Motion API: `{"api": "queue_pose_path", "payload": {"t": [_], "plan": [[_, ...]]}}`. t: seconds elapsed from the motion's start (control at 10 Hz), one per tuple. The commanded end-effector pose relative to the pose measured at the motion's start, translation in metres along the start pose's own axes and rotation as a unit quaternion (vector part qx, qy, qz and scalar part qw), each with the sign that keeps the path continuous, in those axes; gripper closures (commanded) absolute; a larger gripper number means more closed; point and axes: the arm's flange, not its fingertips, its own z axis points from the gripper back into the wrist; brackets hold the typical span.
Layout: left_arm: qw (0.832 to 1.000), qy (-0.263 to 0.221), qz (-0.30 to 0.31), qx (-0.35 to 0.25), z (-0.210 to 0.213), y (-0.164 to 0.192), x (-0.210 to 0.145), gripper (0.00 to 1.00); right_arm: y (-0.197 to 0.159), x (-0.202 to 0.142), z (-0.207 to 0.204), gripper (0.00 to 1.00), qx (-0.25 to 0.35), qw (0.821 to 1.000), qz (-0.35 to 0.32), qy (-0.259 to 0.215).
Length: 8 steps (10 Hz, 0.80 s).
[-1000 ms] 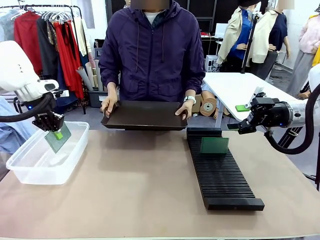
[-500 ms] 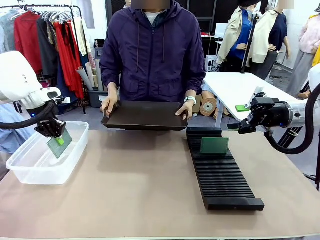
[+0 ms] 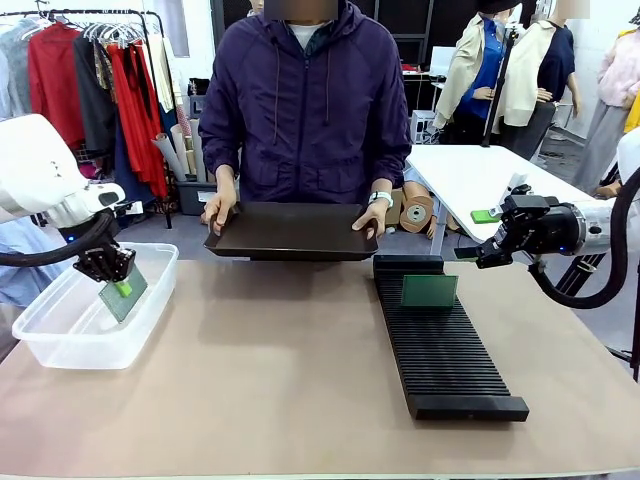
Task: Sort PCBs into racks and boxes based on the side picked up.
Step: If the short side of the Blank PCB is picked up, insert it into the PCB Rack ; if the long side is picked up, place it in the Organizing box.
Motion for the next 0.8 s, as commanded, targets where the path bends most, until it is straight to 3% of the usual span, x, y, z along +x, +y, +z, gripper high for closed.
{"api": "queue_pose_path", "payload": {"t": [0.0, 0.7], "plan": [[1.0, -0.012, 0.007, -0.01, -0.007, 0.004, -0.004, 1.0, 0.002, 0.002, -0.002, 0.0, -0.006, 1.0, 0.003, 0.002], [0.999, -0.016, 0.02, -0.02, -0.027, 0.014, -0.006, 1.0, 0.002, 0.002, -0.002, 0.0, -0.006, 1.0, 0.003, 0.002]]}}
